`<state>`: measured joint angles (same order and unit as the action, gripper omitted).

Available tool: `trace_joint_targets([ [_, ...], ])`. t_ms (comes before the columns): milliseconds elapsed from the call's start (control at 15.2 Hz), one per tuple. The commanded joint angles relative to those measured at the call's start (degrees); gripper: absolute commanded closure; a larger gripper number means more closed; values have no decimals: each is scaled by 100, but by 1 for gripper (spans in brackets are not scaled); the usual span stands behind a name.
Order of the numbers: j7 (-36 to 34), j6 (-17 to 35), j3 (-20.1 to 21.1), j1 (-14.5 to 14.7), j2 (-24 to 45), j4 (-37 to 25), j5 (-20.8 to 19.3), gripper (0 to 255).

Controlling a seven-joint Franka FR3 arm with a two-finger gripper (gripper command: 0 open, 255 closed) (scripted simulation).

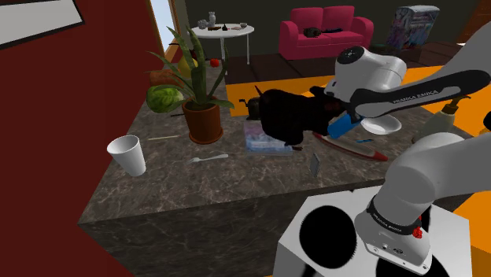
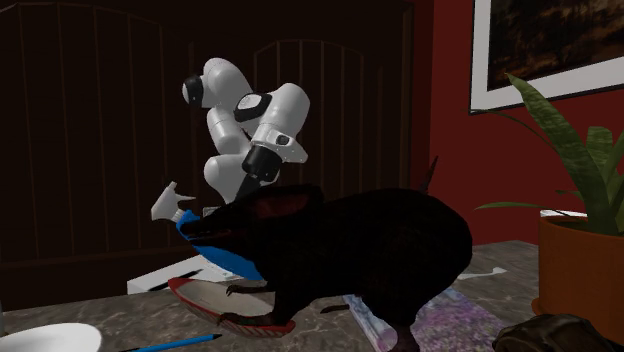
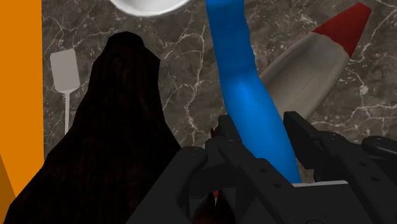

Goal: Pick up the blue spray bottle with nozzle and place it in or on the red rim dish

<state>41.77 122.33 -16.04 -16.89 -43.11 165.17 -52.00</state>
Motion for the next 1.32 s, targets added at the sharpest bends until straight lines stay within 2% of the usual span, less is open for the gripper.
trace_joint_targets([
  [0, -143, 304, -63, 16, 200, 95, -124, 255],
  [264, -522, 506, -398, 222, 438, 193, -533, 255],
  [594, -756, 125, -1037, 901, 271, 143, -886, 255],
  [726, -810, 25, -1190, 1066, 221, 131, -969, 255],
  [792, -754, 47, -1238, 1038, 236, 91, -1005, 0],
  [1056, -798, -17, -1159, 1084, 194, 116, -922, 0],
  [1122, -858, -66, -1325, 1214, 172, 120, -1044, 0],
  [1254, -743, -612, -1073, 1450, -232, 44, -658, 0],
])
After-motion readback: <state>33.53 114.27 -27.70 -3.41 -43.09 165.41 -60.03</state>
